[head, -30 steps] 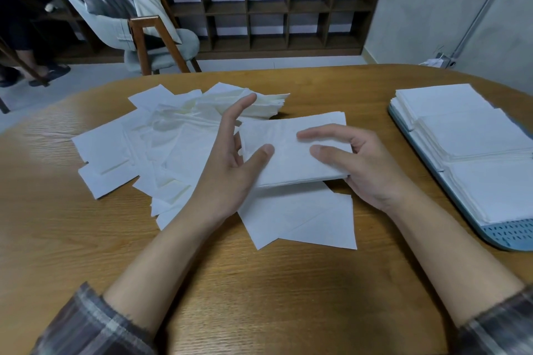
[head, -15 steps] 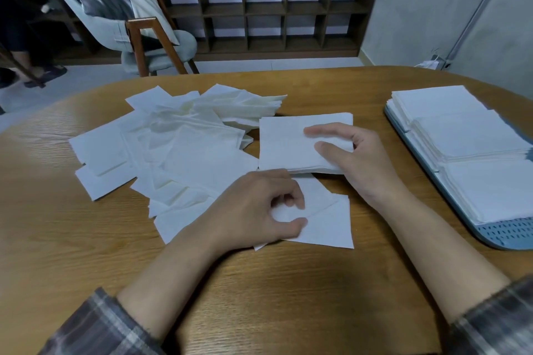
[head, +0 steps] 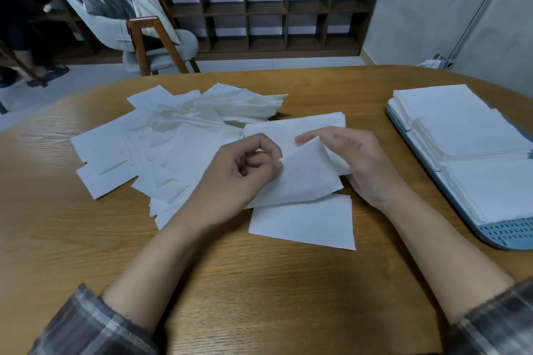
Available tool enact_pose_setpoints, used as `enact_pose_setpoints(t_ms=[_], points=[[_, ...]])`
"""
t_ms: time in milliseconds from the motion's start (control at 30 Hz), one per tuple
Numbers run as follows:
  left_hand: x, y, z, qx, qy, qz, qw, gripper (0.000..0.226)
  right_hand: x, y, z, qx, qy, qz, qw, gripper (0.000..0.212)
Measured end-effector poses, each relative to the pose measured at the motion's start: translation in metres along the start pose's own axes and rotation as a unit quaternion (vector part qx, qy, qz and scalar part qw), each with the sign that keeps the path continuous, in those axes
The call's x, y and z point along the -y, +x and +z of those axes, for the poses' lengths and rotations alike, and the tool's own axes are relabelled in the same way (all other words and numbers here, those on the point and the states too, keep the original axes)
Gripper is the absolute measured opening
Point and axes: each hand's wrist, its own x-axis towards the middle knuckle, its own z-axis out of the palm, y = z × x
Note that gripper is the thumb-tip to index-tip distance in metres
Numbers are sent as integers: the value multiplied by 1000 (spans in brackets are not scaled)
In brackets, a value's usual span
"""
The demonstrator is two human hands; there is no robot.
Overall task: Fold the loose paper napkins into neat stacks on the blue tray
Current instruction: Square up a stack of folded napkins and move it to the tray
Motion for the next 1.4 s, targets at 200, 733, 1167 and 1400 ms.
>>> enact_pose_setpoints(t_ms=[200, 733, 1167, 1400], points=[[9, 4, 0, -77, 2, 4, 997, 20, 1, -2, 1, -42, -31, 28, 998, 17], [12, 6, 2, -139, 15, -23, 990, 12, 1, -1, 10, 23, 79, 45, 996, 69], [18, 7, 1, -217, 107, -59, 969, 13, 7, 1, 1, -54, 181, 43, 981, 70], [-3, 9, 6, -58, -345, -151, 925, 53, 5, 0, 6, -46, 82, 41, 995, 73]])
